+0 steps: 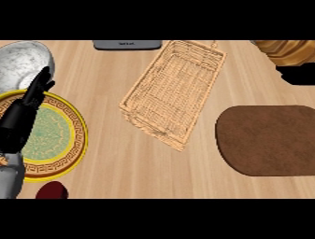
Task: Pick the croissant from the cutting board and place it in the basket
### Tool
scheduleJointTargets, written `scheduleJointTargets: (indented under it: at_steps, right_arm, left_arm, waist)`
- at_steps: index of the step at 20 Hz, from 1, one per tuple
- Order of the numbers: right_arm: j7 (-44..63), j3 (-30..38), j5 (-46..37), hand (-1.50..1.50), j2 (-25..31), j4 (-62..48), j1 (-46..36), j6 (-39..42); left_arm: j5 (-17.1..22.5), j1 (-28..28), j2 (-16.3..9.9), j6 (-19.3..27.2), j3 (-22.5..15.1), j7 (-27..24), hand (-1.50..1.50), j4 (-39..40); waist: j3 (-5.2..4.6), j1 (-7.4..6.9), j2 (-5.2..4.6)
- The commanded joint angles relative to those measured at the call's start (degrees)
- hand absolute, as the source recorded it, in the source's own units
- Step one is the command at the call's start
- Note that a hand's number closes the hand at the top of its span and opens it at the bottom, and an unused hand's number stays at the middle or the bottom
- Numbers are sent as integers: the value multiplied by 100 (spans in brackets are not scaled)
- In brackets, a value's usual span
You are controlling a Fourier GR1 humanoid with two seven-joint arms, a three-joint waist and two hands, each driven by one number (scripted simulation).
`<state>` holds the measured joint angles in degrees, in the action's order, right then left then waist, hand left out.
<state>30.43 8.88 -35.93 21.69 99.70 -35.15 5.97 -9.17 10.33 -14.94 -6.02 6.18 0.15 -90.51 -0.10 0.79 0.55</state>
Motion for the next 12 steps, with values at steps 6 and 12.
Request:
scheduleJointTargets:
  at_steps: [6, 12]
  right_arm:
    - [1722, -502, 180, 150, -415, -586, -2244, 772]
    - [2173, -708, -105, 150, -924, -1950, -3280, 558]
  left_arm:
    - [43, -21, -30, -133, 39, -117, 0, -4]
    - [-108, -127, 88, -42, -72, -307, 0, 11]
  waist:
    - [4, -164, -52]
    - [2, -214, -66]
